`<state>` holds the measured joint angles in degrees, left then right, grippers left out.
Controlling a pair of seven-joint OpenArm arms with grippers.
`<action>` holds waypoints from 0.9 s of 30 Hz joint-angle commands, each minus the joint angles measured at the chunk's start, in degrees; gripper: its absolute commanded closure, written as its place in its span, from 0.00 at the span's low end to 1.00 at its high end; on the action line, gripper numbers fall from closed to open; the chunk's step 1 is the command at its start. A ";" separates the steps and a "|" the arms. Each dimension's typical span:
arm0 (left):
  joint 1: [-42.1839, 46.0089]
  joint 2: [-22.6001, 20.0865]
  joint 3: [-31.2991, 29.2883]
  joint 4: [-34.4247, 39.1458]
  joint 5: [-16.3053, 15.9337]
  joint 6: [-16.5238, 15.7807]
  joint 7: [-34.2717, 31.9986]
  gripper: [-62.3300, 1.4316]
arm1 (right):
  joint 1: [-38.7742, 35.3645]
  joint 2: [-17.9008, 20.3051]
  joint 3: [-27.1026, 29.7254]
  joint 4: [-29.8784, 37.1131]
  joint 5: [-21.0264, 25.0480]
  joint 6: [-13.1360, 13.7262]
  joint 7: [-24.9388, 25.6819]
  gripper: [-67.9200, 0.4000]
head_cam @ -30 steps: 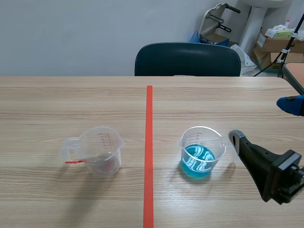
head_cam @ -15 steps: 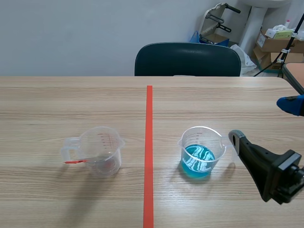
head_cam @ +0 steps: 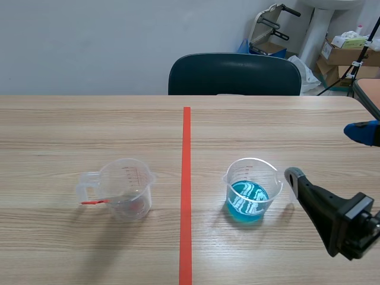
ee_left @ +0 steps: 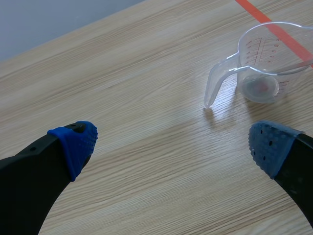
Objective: Do the redox reaction experiment
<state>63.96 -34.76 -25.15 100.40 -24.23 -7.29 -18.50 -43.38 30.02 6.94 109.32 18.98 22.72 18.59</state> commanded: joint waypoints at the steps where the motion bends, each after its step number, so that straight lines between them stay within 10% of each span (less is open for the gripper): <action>1: 0.15 -0.20 -0.35 0.92 -0.15 0.11 -0.96 0.00 | 0.52 0.61 0.13 0.87 0.00 0.28 1.09 0.00; 27: 4.94 -18.49 -0.37 -2.47 -0.22 0.37 -3.23 0.00 | 21.55 5.99 -26.34 -1.09 -12.85 4.35 1.84 0.00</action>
<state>69.04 -52.82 -25.15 98.10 -24.08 -7.09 -20.60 -22.87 35.73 -19.31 108.66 5.41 27.24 20.05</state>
